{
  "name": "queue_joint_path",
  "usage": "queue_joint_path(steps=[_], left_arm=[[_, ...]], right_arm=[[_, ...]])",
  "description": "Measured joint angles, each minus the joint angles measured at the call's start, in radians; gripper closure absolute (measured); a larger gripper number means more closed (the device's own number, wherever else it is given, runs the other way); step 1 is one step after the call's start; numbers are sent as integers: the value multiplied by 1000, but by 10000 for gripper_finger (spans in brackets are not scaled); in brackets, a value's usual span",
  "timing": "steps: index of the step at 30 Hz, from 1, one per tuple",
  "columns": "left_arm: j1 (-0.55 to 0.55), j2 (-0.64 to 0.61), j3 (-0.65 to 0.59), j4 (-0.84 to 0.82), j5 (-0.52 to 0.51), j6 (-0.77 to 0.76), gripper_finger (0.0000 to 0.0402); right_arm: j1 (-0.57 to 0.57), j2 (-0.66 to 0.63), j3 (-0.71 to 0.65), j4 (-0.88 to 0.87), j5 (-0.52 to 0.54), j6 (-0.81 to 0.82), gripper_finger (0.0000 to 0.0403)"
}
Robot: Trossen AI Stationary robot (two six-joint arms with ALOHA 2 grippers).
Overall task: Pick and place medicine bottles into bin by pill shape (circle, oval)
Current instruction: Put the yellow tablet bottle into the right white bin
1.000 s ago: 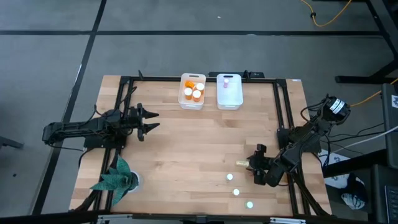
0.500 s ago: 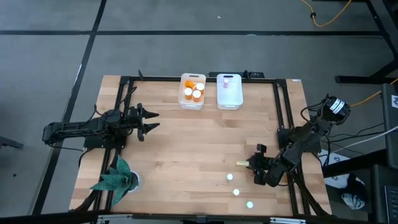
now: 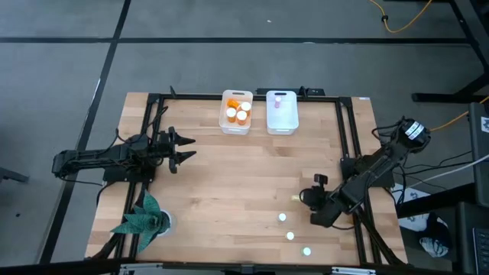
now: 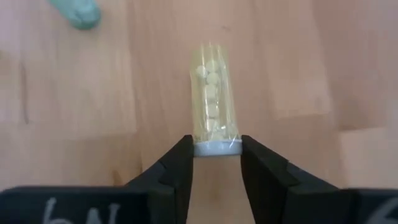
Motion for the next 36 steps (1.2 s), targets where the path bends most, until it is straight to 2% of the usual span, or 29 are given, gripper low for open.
queue_joint_path(steps=[6,12,17,25,29,36], left_arm=[[0,0,0,0,0,0,165],[0,0,0,0,0,0,165],[0,0,0,0,0,0,165],[0,0,0,0,0,0,165],[0,0,0,0,0,0,165],[0,0,0,0,0,0,165]], right_arm=[[-65,0,208,-304,-159,-77,287],[-139,1,354,-457,-401,-50,287],[-167,2,338,-503,-576,29,286],[-168,5,224,-523,-756,217,286],[-168,7,174,-508,-866,233,286],[-168,7,127,-496,-979,278,286]])
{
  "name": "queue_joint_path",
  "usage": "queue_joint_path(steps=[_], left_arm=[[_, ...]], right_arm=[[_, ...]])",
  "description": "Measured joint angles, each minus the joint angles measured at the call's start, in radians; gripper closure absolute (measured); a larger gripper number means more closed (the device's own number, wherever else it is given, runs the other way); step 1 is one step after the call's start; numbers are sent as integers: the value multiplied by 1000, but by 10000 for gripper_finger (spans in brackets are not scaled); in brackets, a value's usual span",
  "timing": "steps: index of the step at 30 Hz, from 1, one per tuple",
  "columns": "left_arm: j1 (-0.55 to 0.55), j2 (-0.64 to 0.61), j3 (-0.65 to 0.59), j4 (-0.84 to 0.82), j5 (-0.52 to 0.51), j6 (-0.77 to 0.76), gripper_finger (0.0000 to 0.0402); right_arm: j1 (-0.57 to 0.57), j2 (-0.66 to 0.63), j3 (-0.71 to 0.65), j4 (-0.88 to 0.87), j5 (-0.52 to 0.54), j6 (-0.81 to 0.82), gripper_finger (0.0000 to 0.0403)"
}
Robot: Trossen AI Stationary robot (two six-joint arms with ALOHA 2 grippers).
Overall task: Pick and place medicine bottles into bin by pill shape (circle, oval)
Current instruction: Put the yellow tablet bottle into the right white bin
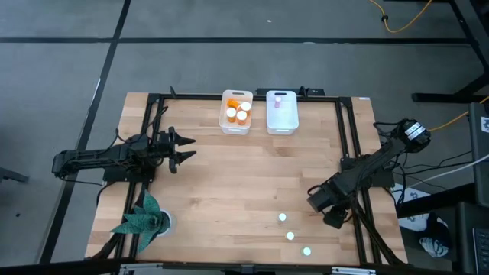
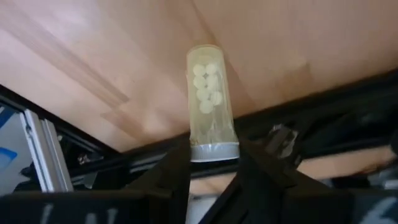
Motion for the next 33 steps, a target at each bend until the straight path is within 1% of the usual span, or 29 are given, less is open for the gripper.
queue_joint_path(steps=[3,7,10,17,21,28,33], left_arm=[[0,0,0,0,0,0,165],[0,0,0,0,0,0,165],[0,0,0,0,0,0,165],[0,0,0,0,0,0,165],[0,0,0,0,0,0,165],[0,0,0,0,0,0,165],[0,0,0,0,0,0,165]], right_arm=[[0,8,-19,-1,-36,41,286],[-3,33,-20,22,-61,38,286],[-24,63,-20,48,-75,-6,286],[-67,116,-19,45,-132,-91,286],[-70,116,-9,40,-123,-92,282],[-71,116,25,27,-77,-119,252],[-71,116,31,15,-58,-121,242]])
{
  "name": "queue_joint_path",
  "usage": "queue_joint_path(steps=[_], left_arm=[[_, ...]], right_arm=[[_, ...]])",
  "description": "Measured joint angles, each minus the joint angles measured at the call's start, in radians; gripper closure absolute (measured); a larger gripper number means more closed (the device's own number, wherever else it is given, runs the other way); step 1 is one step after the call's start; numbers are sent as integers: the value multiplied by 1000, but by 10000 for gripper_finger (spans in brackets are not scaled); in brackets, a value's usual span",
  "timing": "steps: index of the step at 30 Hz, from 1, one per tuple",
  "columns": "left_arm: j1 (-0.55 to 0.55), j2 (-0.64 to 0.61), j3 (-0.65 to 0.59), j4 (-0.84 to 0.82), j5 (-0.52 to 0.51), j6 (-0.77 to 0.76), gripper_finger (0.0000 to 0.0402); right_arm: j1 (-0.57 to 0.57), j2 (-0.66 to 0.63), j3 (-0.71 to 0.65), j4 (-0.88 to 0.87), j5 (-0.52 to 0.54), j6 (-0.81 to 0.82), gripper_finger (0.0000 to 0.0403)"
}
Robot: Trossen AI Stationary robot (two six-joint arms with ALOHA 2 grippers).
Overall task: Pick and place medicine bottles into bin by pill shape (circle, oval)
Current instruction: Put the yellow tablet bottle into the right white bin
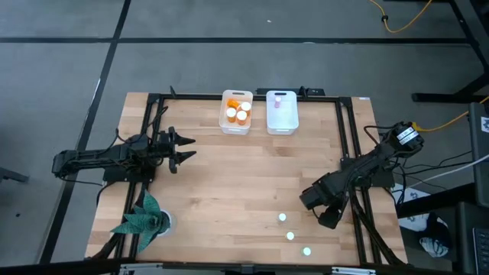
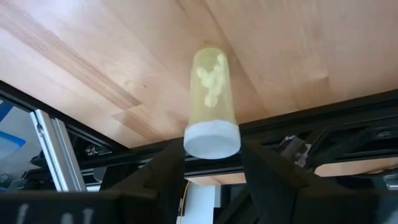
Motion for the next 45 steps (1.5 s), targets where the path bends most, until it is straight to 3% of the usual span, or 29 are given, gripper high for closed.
queue_joint_path(steps=[15,28,33,39,45], left_arm=[[0,0,0,0,0,0,165],[0,0,0,0,0,0,165],[0,0,0,0,0,0,165],[0,0,0,0,0,0,165],[0,0,0,0,0,0,165]], right_arm=[[0,-3,8,-11,3,0,240],[54,-4,214,-224,223,9,240],[162,-4,293,-292,385,111,240],[377,-4,363,-335,572,343,240],[550,-4,387,-333,636,574,240]])
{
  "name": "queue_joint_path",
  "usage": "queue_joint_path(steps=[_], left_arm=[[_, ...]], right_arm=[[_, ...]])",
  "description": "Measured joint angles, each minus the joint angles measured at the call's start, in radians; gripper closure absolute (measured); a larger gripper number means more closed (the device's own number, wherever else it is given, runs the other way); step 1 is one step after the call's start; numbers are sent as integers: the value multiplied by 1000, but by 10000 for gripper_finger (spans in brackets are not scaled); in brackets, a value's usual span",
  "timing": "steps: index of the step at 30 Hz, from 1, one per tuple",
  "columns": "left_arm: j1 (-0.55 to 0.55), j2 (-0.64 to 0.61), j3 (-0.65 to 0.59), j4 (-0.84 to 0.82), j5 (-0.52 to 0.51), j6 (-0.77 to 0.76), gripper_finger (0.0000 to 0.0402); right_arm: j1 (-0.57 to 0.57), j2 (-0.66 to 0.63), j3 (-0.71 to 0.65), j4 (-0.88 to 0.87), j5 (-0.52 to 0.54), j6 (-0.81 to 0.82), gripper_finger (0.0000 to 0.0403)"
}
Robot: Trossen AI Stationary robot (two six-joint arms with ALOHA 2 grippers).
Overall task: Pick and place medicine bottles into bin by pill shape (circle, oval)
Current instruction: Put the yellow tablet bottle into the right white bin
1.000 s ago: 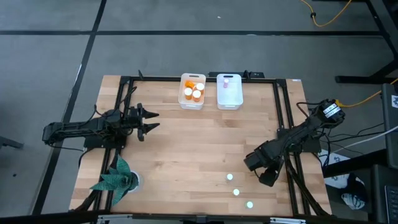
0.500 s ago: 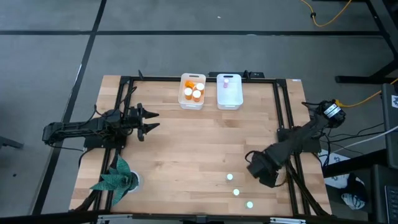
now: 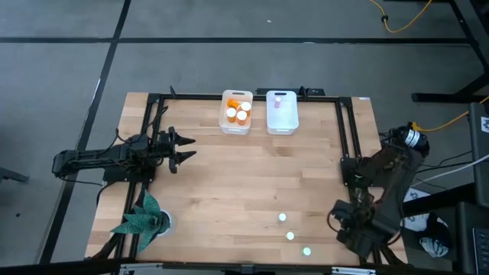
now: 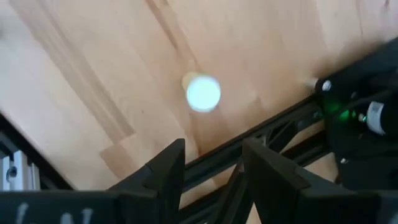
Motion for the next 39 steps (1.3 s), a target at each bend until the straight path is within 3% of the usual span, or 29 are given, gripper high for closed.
queue_joint_path(steps=[15,23,27,33,39], left_arm=[[0,0,0,0,0,0,165],[0,0,0,0,0,0,165],[0,0,0,0,0,0,165],[0,0,0,0,0,0,165],[0,0,0,0,0,0,165]], right_arm=[[14,0,0,-1,62,-36,234],[13,0,-18,45,113,-73,140],[20,0,-72,71,71,-60,100],[28,0,-152,190,-12,-57,93],[28,0,-219,226,-25,-65,92]])
